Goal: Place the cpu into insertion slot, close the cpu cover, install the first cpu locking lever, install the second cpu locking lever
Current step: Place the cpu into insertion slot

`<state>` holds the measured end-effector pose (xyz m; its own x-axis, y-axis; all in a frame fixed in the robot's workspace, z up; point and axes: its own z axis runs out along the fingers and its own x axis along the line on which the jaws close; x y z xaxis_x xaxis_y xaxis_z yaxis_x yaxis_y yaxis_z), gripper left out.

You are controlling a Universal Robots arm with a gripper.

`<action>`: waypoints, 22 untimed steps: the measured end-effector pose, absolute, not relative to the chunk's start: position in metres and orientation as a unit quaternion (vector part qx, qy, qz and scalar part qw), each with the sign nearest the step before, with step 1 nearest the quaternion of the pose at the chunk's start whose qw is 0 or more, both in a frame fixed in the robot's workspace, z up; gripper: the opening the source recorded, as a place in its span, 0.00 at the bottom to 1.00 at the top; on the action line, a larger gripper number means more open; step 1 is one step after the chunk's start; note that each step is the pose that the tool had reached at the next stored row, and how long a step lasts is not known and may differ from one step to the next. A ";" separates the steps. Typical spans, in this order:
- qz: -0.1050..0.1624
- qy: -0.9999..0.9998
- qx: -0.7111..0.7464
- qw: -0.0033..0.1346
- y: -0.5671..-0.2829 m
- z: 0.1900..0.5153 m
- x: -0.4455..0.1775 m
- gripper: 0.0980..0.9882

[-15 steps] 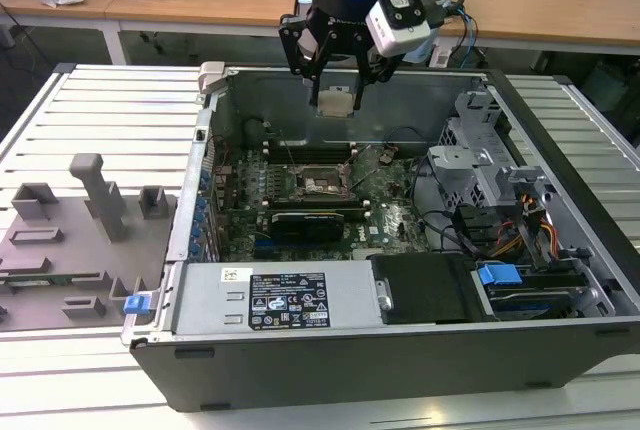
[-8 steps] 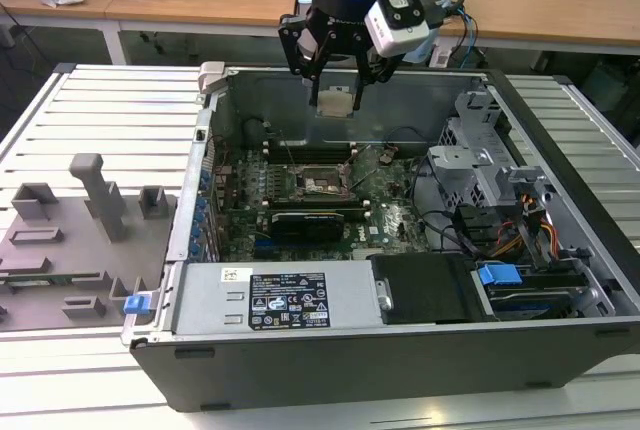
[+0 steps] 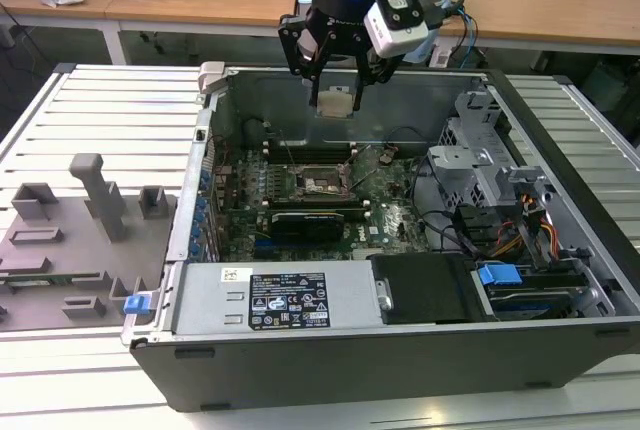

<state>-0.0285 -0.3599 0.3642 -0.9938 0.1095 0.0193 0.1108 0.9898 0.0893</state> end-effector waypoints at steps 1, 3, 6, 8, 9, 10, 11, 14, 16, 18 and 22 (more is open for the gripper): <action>-0.045 -0.997 -0.056 0.007 -0.360 0.364 -0.028 0.49; -0.045 -0.997 -0.056 0.007 -0.360 0.364 -0.028 0.49; -0.045 -0.997 -0.058 0.007 -0.360 0.364 -0.028 0.49; -0.045 -0.997 -0.058 0.007 -0.360 0.364 -0.028 0.49; -0.045 -0.997 -0.059 0.007 -0.360 0.364 -0.028 0.49; -0.045 -0.997 -0.059 0.007 -0.360 0.364 -0.028 0.49; -0.045 -0.997 -0.059 0.007 -0.360 0.364 -0.028 0.49; -0.045 -0.997 -0.060 0.007 -0.360 0.364 -0.028 0.49; -0.045 -0.997 -0.061 0.007 -0.360 0.364 -0.028 0.49; -0.045 -0.997 -0.062 0.007 -0.360 0.364 -0.028 0.49; -0.045 -0.997 -0.066 0.007 -0.360 0.363 -0.028 0.49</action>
